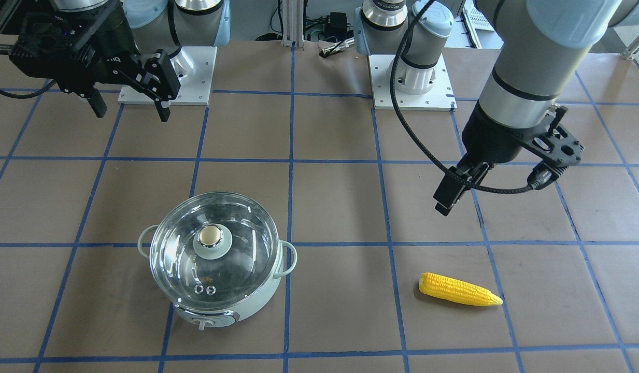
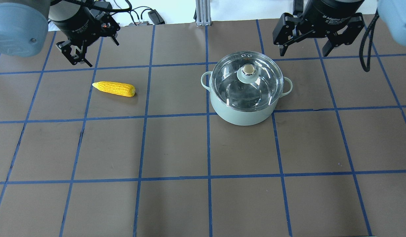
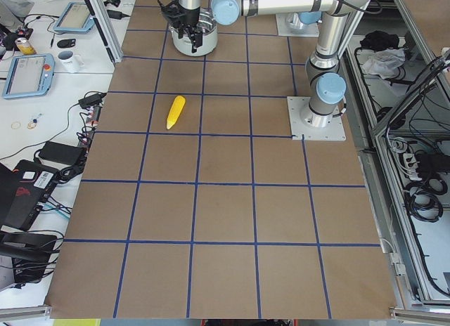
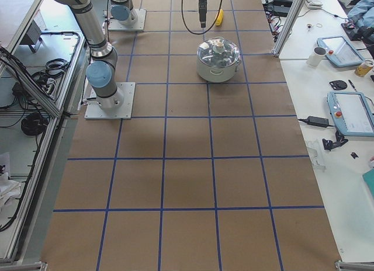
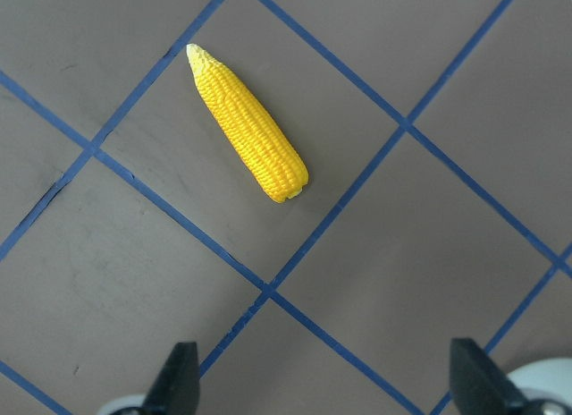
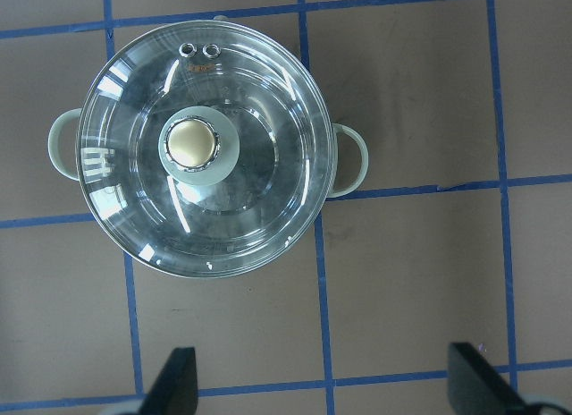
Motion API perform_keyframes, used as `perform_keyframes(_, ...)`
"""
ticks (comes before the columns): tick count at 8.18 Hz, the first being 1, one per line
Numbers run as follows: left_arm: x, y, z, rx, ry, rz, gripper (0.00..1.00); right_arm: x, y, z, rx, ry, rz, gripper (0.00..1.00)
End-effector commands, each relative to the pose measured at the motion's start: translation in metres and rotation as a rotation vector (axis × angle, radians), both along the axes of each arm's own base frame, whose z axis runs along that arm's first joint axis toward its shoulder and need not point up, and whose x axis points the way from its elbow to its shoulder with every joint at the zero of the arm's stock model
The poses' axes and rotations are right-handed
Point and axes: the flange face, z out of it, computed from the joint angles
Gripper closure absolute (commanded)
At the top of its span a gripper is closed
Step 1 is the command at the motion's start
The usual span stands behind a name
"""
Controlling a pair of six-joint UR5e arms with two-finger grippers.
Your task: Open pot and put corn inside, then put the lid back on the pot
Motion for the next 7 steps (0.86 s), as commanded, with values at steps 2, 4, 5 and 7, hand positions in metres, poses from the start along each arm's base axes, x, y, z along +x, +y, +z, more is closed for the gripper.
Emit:
perform_keyframes(2,0.066,-0.043,-0.059,0.058,0.036,0.329,0.00,0.000,0.001,0.000,0.001,0.003,0.024,0.00)
perform_keyframes(4,0.071,-0.066,-0.096,0.043,0.044,0.430,0.00,0.000,0.001,0.001,-0.002,0.003,0.025,0.00)
perform_keyframes(5,0.073,-0.073,-0.113,0.060,0.045,0.446,0.00,0.000,0.000,0.001,-0.002,0.003,0.025,0.00)
perform_keyframes(7,0.074,-0.079,-0.131,0.088,0.048,0.477,0.00,0.000,0.000,0.001,-0.004,0.003,0.030,0.00)
